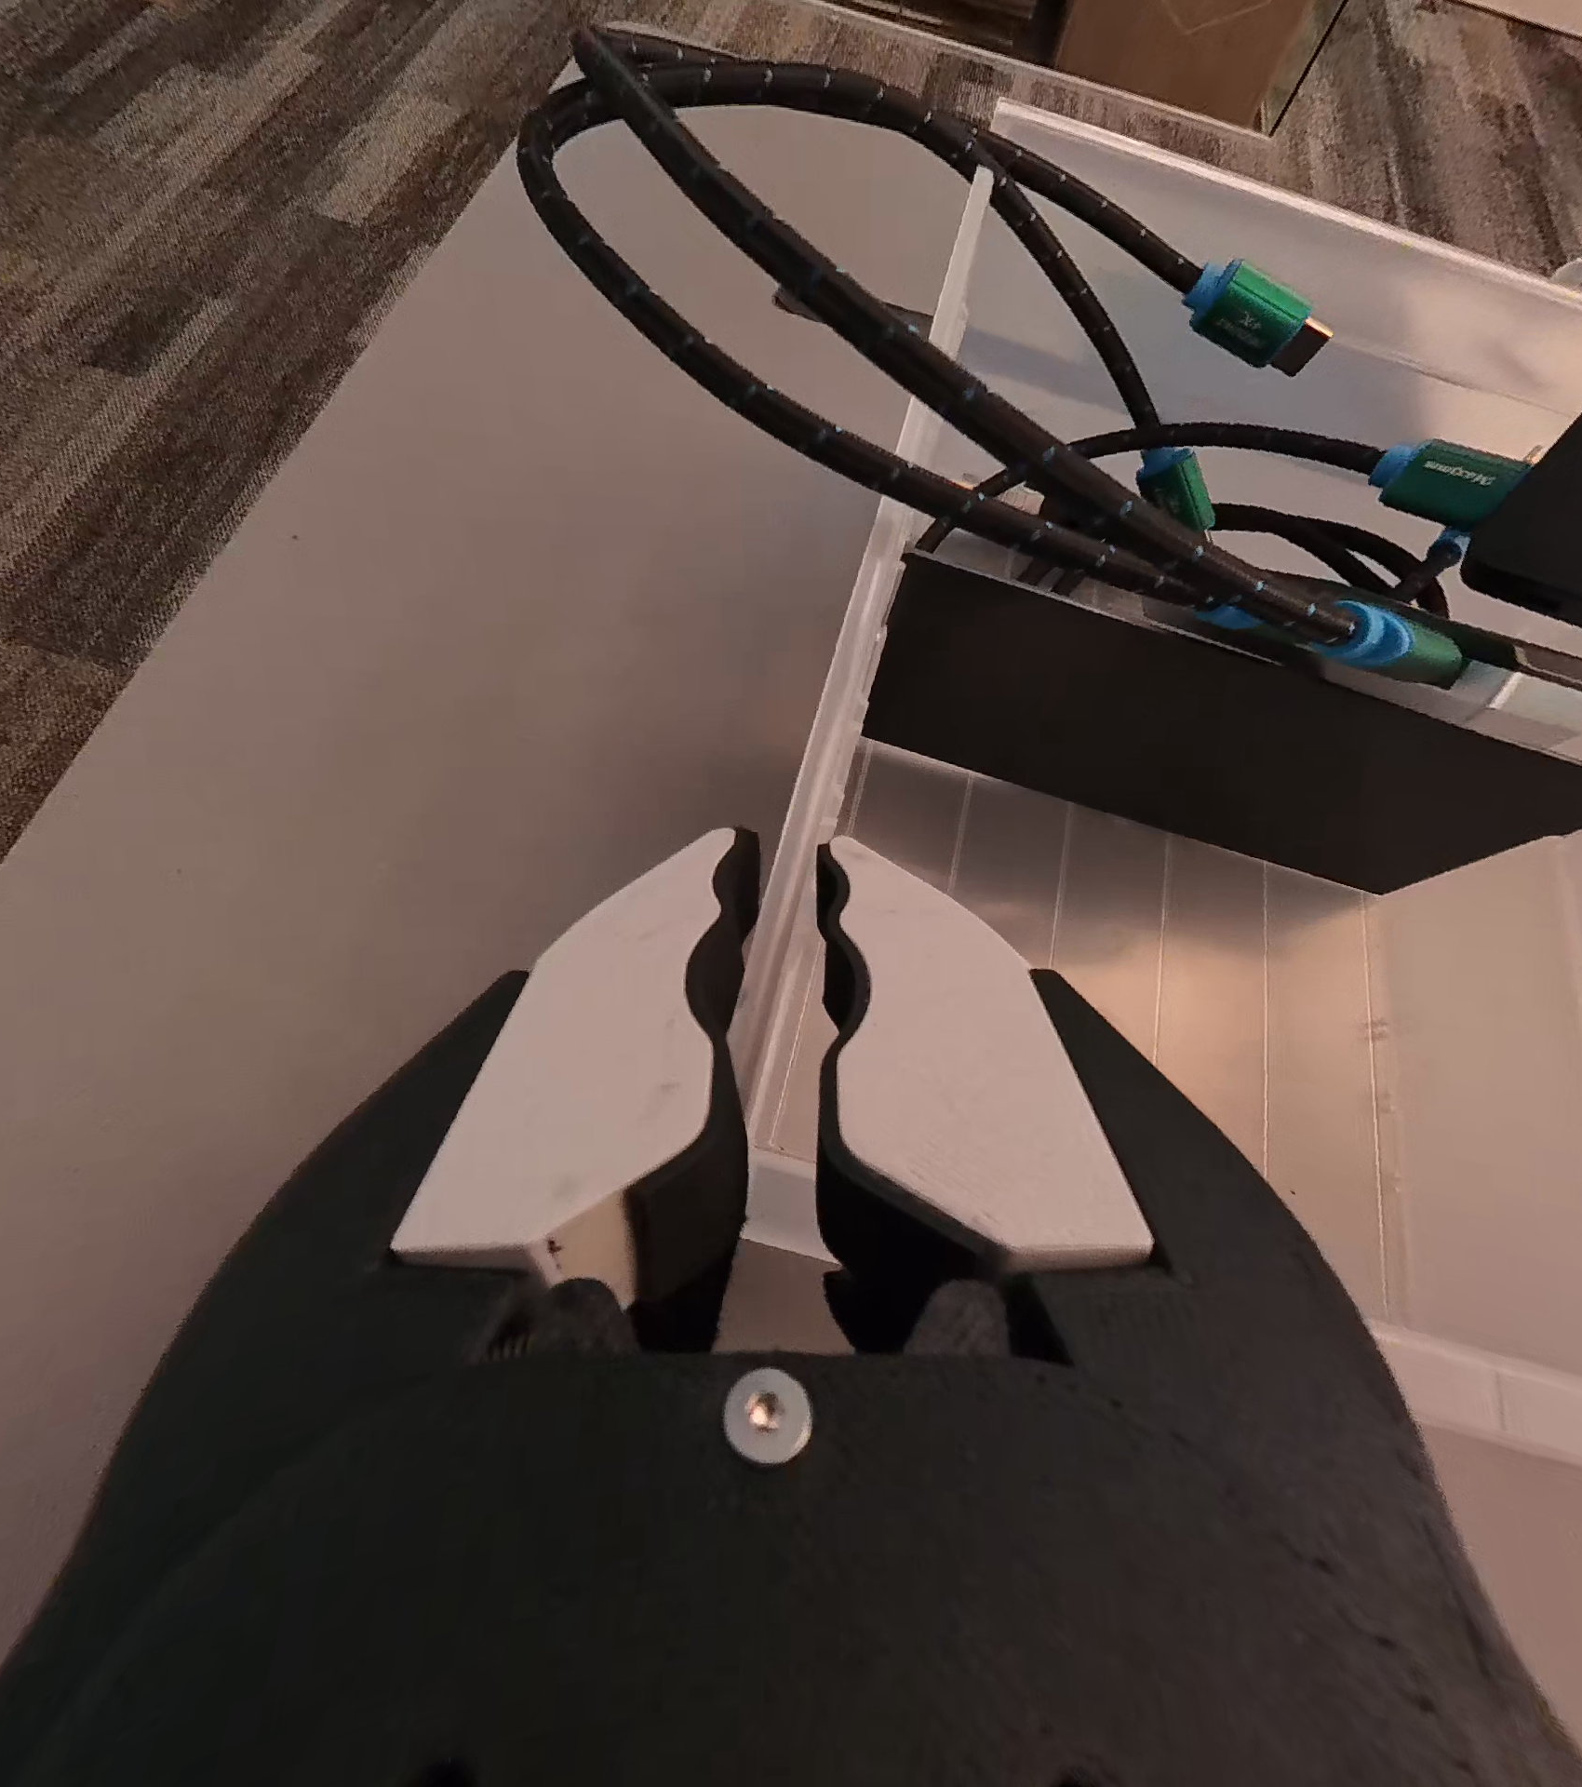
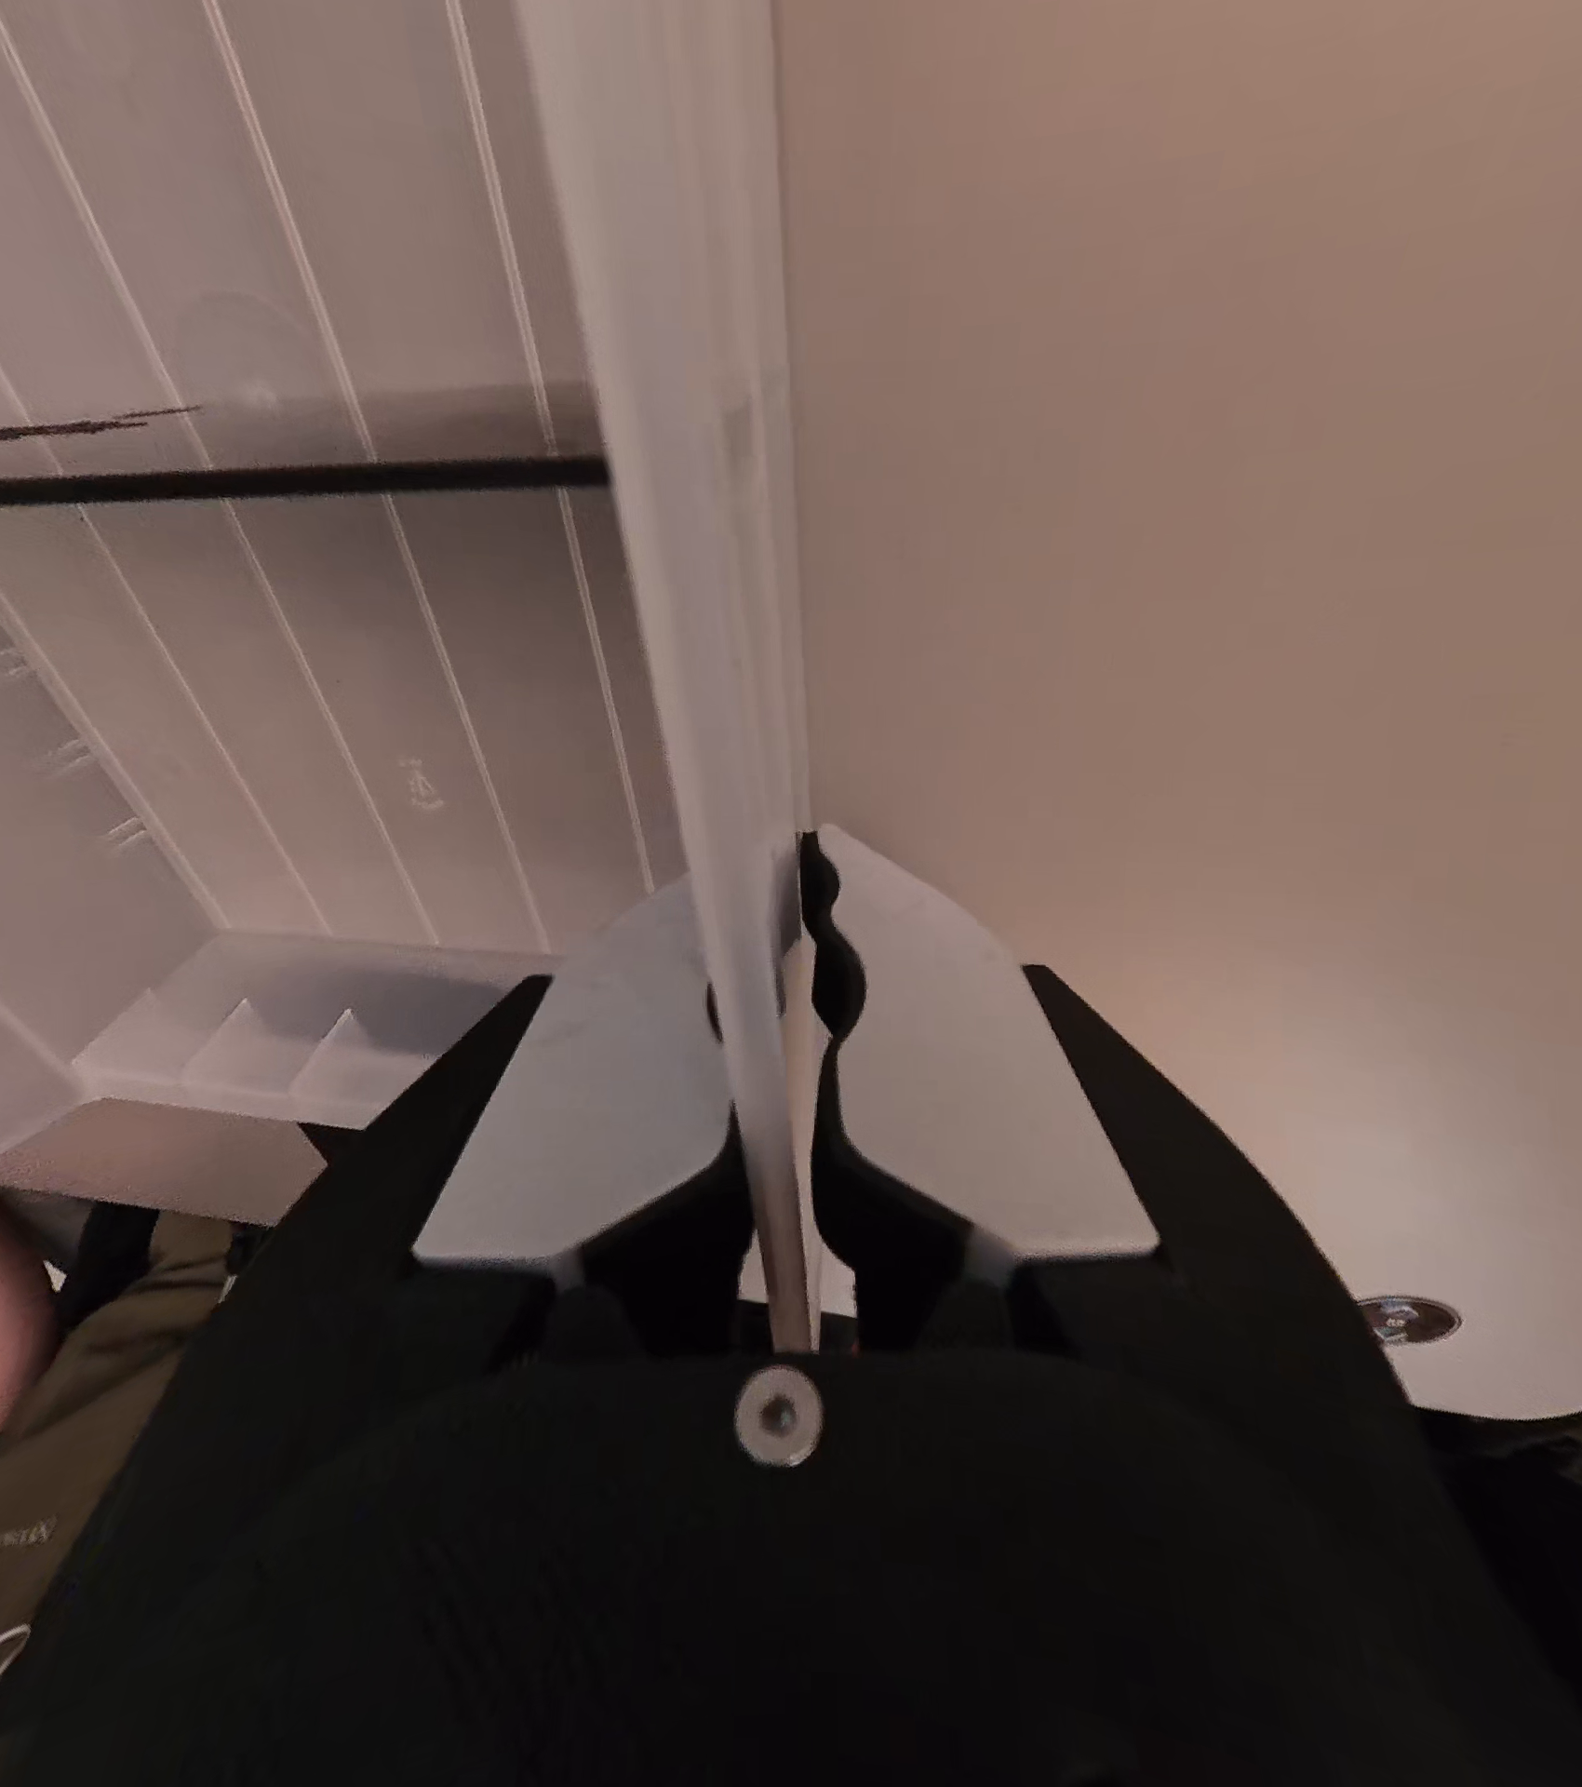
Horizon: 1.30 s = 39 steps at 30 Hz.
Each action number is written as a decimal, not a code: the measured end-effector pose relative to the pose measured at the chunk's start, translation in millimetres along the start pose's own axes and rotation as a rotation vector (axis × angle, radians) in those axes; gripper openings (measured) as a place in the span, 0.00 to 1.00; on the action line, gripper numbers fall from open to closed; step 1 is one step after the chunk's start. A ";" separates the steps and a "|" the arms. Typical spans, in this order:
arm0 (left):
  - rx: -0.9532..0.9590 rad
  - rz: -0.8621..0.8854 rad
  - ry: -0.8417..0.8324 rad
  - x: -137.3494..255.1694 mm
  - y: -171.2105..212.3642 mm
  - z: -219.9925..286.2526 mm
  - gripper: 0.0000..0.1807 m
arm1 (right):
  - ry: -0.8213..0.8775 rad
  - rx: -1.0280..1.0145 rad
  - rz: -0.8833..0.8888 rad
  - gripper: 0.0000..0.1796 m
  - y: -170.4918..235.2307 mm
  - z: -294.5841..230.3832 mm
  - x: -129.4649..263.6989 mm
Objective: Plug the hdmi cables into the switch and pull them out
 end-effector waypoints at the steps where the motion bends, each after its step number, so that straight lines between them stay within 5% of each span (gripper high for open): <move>1: -0.002 0.003 -0.004 0.0 -0.2 -0.7 0.06 | -0.005 0.001 0.005 0.03 -2.9 -1.2 0.1; 10: -0.002 0.015 -0.049 2.9 0.8 -5.9 0.08 | -0.134 -0.001 0.006 0.14 -10.3 -8.6 1.5; 14: 0.023 0.055 -0.078 12.1 -2.4 -14.6 0.19 | -0.122 -0.001 0.007 0.12 -8.1 -7.8 6.6; 20: 0.020 0.377 0.023 62.7 -42.8 3.0 0.26 | -0.092 -0.036 0.149 0.08 -9.6 -4.4 38.4; 24: -0.144 0.584 0.218 100.8 -68.0 50.2 0.30 | -0.044 -0.029 0.299 0.08 -1.4 -9.0 77.1; 29: -0.419 0.618 0.407 107.9 -78.9 122.0 0.37 | -0.049 0.044 0.602 0.06 6.5 -36.9 143.0; 34: -0.845 0.488 0.402 58.2 -78.7 177.3 0.38 | -0.095 0.309 1.117 0.07 11.1 -95.3 233.9; 37: -1.096 0.363 0.410 19.4 -69.3 197.1 0.36 | -0.149 0.529 1.465 0.26 22.3 -136.8 270.4; 39: -1.235 0.265 0.446 -4.7 -60.4 205.3 0.35 | -0.116 0.670 1.691 0.30 31.3 -160.4 281.2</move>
Point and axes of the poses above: each gripper's, where its closed fingertips meet, x back along the fingers, y out of its underside, z = x × y across the jaws, the point moved 2 cm from there along x, back along the fingers, and after that the axes turned 1 degree about -y, right-handed, at the moved point
